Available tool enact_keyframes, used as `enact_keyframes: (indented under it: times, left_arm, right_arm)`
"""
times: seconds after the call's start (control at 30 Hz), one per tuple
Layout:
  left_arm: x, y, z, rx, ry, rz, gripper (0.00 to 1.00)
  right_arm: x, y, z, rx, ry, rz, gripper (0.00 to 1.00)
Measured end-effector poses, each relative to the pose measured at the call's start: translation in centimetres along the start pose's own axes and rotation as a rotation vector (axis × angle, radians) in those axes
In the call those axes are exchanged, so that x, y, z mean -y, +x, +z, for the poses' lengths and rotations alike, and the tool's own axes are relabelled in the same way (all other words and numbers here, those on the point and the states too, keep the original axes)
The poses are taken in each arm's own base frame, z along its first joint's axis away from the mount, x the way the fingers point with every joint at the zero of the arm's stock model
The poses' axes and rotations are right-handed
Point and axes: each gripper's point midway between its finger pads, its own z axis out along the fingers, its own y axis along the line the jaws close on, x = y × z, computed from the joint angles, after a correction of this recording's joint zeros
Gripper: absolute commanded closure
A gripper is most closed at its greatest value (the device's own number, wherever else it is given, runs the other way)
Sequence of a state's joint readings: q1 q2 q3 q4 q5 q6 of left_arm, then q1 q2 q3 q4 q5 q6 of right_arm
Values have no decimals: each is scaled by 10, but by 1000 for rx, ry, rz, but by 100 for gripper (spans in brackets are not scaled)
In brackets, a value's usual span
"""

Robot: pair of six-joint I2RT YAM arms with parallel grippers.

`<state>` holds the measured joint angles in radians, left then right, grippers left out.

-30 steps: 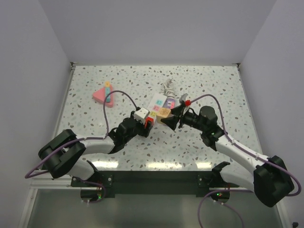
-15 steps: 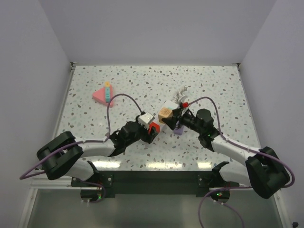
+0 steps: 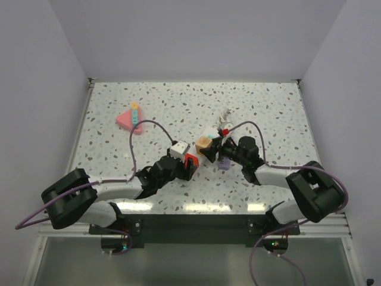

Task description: Insert the plug

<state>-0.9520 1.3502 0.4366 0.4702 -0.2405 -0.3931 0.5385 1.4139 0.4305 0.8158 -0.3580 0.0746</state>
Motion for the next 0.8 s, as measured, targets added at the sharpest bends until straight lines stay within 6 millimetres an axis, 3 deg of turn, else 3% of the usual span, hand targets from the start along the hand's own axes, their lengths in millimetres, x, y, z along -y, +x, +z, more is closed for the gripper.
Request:
enact_keyframes:
  times: [0.3,0.5,0.77,0.8]
  left_arm:
    - [-1,1,-1,-8,-56,-1,72]
    - [-1,2,0,-23,-112,8,53]
    - [-16,4,-8,-44,-258,-24,48]
    - [-18,4,-9,-50,-285,-26,43]
  right_arm:
    - [5,11,14,16,-6,-3,100]
    - [5,10,21,57,-23,-1,100]
    - [9,5,22,84,-3,1,100]
    - [9,4,22,84,-1,2,100]
